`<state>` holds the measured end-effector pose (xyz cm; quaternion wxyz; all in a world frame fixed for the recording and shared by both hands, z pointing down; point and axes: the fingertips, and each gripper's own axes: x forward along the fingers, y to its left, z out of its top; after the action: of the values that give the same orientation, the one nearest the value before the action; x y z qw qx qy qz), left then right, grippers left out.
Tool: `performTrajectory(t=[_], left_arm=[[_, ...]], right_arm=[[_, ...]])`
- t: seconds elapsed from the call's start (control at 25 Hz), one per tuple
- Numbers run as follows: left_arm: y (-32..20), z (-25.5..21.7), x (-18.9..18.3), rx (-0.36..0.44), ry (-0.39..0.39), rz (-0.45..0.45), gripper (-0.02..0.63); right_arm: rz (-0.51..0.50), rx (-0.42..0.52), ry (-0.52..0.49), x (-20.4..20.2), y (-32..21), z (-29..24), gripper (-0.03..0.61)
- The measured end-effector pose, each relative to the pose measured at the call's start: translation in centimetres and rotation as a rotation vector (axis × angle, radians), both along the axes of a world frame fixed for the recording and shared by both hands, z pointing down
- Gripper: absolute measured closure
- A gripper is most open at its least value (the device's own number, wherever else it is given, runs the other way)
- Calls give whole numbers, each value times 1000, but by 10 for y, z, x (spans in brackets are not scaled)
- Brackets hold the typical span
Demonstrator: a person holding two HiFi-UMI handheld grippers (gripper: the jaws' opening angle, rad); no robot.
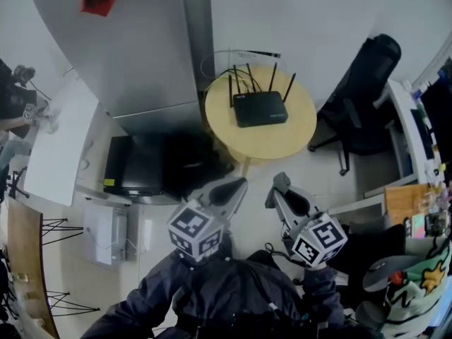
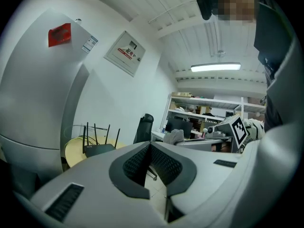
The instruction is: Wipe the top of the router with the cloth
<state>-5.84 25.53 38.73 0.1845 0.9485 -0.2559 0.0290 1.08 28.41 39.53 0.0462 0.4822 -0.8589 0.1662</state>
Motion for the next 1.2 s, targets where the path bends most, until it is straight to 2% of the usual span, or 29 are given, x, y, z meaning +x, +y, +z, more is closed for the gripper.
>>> performTrajectory(t=[0.16,0.44,0.88,1.2], left_arm=[[-31,2,-3,-3,14,-9,614],[-94,15,14,-22,-5,-22,614],[-237,29,99,-47,-104,-53,614],[-302,40,139,-70,-146,-75,614]], right_arm=[[7,6,15,6,-28,-4,508],[41,-19,11,55,-86,11,508],[-18,-24,-54,141,-236,34,507],[-49,-35,-97,179,-317,44,507]])
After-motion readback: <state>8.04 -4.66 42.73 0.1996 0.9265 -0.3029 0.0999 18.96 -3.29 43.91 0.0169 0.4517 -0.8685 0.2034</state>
